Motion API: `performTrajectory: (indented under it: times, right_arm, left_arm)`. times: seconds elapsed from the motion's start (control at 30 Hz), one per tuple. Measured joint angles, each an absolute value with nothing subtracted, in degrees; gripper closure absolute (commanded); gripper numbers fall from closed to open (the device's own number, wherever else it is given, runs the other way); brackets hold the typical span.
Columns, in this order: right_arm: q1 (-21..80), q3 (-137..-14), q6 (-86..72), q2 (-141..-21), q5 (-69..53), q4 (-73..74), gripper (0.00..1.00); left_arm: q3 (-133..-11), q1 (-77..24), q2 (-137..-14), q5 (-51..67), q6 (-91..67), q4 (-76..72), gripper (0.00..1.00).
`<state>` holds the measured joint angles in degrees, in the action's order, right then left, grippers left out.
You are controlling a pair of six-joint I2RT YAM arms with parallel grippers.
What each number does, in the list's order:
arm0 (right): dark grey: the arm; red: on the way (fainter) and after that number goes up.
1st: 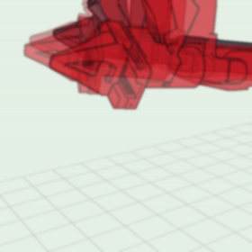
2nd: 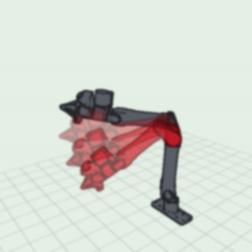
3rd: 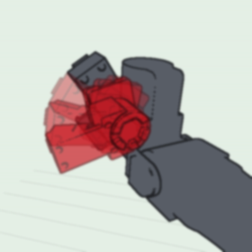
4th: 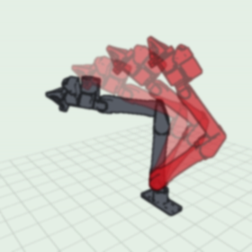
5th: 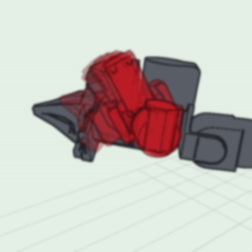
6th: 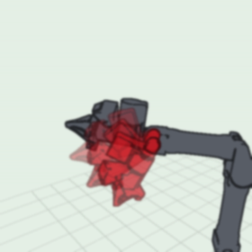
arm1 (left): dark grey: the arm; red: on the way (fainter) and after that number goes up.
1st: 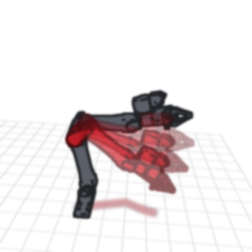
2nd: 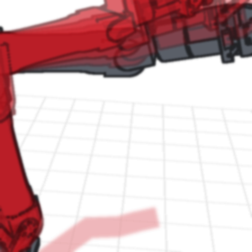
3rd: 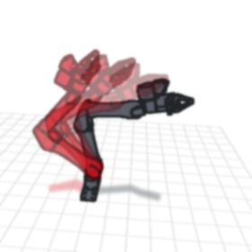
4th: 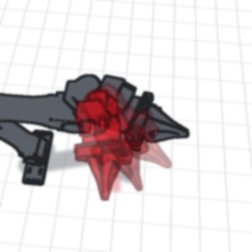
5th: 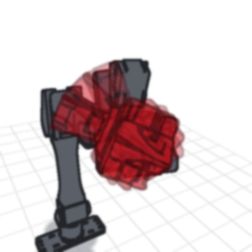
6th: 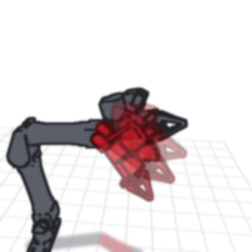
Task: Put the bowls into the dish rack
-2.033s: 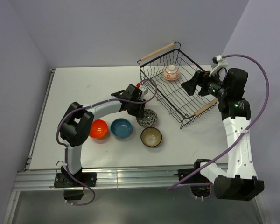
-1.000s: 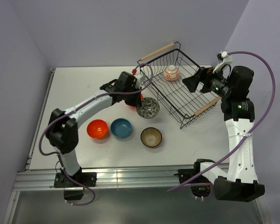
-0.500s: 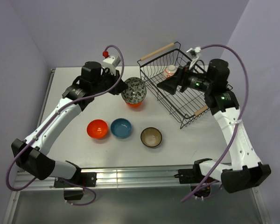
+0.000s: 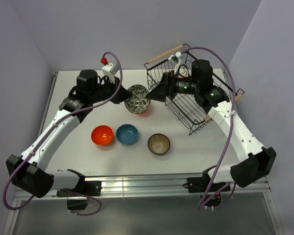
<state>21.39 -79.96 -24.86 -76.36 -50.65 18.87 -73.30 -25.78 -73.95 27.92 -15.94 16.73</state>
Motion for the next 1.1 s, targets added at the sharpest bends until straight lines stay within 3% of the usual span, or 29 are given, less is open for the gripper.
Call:
performTrajectory:
  times: [1.1]
  right_arm:
    - [24.03, -75.42, -39.22, -80.01, -56.21, 12.64, 0.0]
  left_arm:
    - [-68.66, -23.68, -73.95, 33.78, -23.83, 6.5, 1.0]
